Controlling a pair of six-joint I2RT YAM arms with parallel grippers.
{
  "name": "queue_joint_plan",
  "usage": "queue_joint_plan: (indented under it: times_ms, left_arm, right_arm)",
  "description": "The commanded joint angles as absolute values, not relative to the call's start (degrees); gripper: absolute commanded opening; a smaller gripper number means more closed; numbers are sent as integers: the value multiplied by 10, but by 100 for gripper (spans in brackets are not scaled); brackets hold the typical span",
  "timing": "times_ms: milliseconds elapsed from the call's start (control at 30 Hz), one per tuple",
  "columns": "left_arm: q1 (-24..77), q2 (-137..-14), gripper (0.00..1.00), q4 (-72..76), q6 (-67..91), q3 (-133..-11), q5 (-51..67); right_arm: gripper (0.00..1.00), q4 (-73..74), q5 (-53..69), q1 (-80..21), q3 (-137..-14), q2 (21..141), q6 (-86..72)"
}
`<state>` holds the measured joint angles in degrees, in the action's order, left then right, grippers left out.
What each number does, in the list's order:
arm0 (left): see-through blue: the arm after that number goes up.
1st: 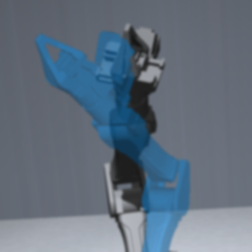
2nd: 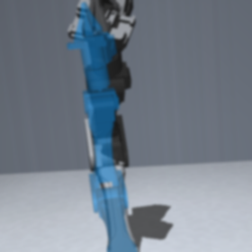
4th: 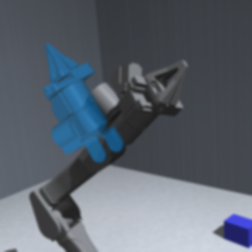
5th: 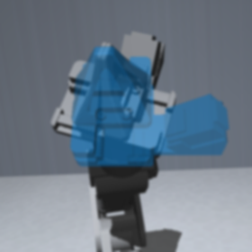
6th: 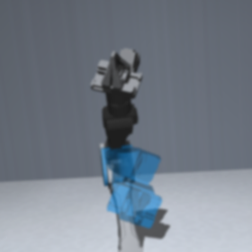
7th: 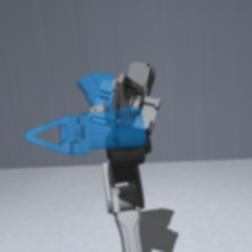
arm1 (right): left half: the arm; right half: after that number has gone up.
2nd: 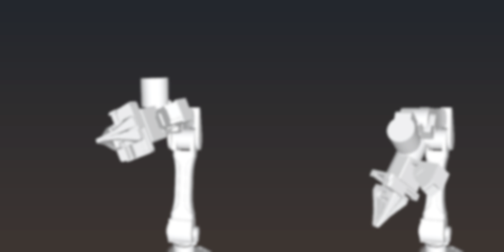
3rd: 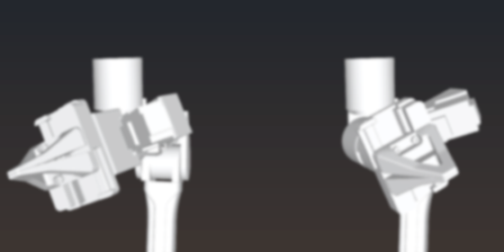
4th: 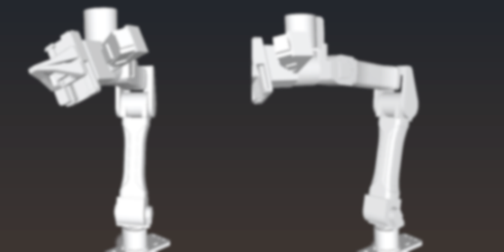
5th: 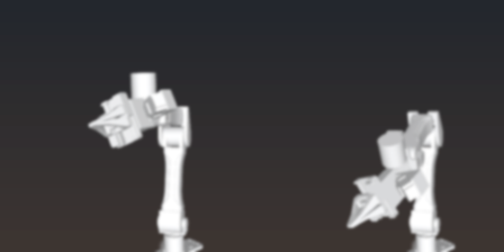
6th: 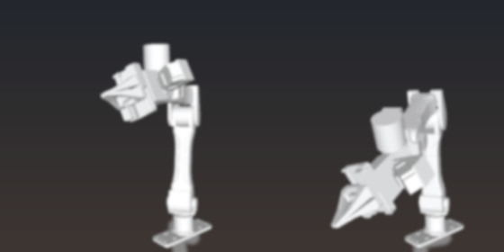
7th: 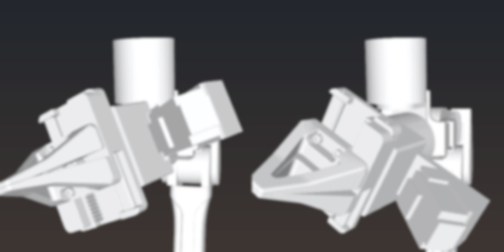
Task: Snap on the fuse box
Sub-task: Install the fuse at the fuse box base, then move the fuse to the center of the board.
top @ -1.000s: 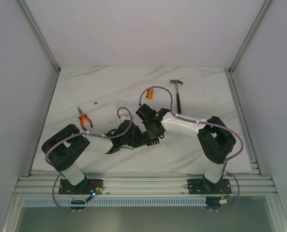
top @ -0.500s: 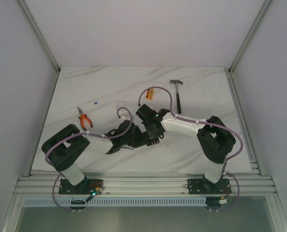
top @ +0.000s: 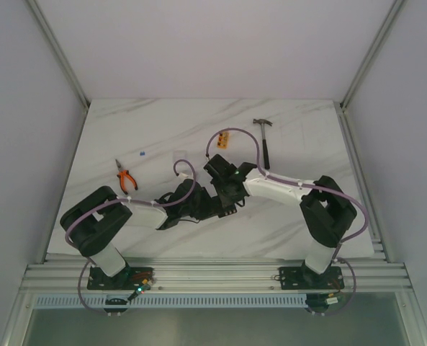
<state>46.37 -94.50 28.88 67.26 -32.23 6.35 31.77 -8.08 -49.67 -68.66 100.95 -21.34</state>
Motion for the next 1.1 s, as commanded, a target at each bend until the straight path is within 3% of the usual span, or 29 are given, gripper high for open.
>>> queue_joint_plan:
  times_ms: [0,200,400,633,933,1067]
  left_arm:
    - [466,-933,27,256,668,-324,45]
    - [464,-904,36,216,640,-343,27]
    - [441,-853,46,124,564,-377,-17]
    - [350,-821,64,14,450,-425,-110]
    - [207,-884,83,-42,361,-518,-226]
    - [161,-939,85,-43,334,-567,-254]
  right_arm:
    - [30,319,-72,-501,-682,976,-216]
    - [40,296,-85,-496,-662,927,-208]
    - [59,244,-126,-458,-609,857,-206]
    - [77,137,-155,-377,-518,781,-201]
    - [97,11,-166,-337,-436,746,-159]
    - [100,-27,-164,-333,-414,746,-138]
